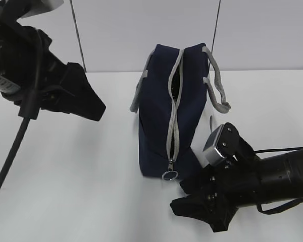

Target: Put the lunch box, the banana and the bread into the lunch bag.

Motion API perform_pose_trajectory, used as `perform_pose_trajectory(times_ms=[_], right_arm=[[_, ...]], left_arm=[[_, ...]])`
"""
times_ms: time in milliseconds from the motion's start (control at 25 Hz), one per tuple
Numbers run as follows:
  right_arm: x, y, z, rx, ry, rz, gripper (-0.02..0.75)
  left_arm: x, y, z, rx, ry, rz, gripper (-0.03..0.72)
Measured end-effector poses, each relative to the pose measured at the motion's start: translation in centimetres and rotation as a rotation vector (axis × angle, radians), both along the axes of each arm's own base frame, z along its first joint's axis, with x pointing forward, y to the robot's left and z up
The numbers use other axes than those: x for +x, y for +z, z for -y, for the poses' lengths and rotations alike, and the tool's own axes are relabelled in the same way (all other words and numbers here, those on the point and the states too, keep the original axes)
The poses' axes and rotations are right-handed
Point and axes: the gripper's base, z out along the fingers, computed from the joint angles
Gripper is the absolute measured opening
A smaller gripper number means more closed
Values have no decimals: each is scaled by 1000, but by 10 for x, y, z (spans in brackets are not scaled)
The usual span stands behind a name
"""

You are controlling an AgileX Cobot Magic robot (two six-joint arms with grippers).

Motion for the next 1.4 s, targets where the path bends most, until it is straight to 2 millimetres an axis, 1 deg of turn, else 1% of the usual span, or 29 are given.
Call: perform_pose_trajectory(times_ms=[200, 440, 720, 1040, 1320, 1400], right_arm=[[15, -4, -4, -5, 4, 18, 456], [26, -3, -3, -40, -9, 52, 456], [30, -3, -2, -67, -16, 69, 456], [30, -3, -2, -73, -5, 84, 456], [30, -18, -3, -86, 3, 41, 456], [31, -18, -3, -87, 5, 45, 456]], left_arm=[[-1, -1, 0, 5, -4, -10, 477], [-1, -1, -1, 9, -6, -14, 465], [-1, -1, -1, 10, -6, -14, 459], [-1, -1, -1, 11, -7, -14, 457], [-2, -1, -1, 13, -9, -19, 456], [-2, -1, -1, 17, -11, -25, 456]])
